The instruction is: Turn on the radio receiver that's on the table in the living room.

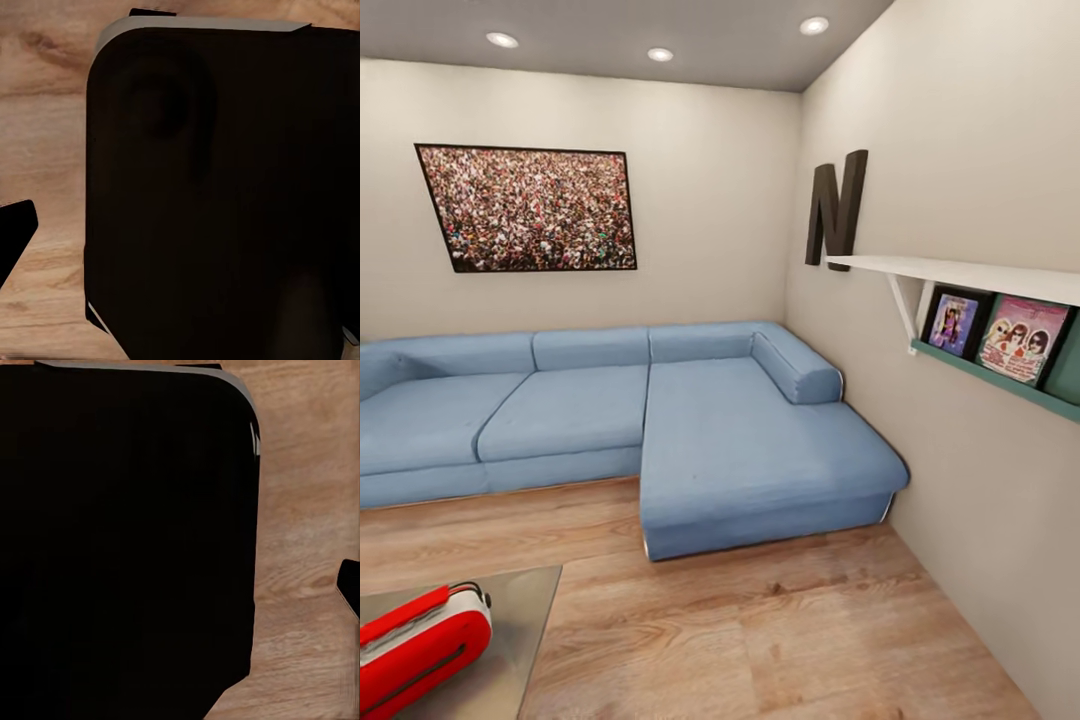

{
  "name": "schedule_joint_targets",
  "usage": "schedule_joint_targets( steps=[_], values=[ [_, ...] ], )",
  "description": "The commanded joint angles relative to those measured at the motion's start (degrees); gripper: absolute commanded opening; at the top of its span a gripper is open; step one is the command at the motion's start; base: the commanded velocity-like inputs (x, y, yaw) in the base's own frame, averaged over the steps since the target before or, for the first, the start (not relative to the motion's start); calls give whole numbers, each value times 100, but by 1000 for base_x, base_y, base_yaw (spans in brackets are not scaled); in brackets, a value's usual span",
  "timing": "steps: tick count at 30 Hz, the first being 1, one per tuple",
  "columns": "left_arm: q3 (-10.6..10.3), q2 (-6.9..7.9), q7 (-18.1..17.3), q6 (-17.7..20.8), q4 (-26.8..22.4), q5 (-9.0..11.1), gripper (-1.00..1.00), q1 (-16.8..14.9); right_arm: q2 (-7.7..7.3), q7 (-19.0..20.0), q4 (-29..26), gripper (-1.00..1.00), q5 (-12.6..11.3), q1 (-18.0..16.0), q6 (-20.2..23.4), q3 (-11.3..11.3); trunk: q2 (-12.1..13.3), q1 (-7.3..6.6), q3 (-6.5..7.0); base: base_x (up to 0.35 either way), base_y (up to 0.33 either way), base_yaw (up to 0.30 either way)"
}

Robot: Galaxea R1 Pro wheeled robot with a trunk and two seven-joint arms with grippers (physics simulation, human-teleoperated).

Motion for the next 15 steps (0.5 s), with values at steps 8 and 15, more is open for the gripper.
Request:
schedule_joint_targets(
  steps=[8,15],
  values=[
    [7,-5,1,0,0,6,100,0,0,6,1,100,8,0,-22,7,0,0,0,0,0,271],
    [20,-37,1,0,0,2,100,0,-1,8,0,100,31,0,-31,22,0,0,0,0,0,272]
  ],
)
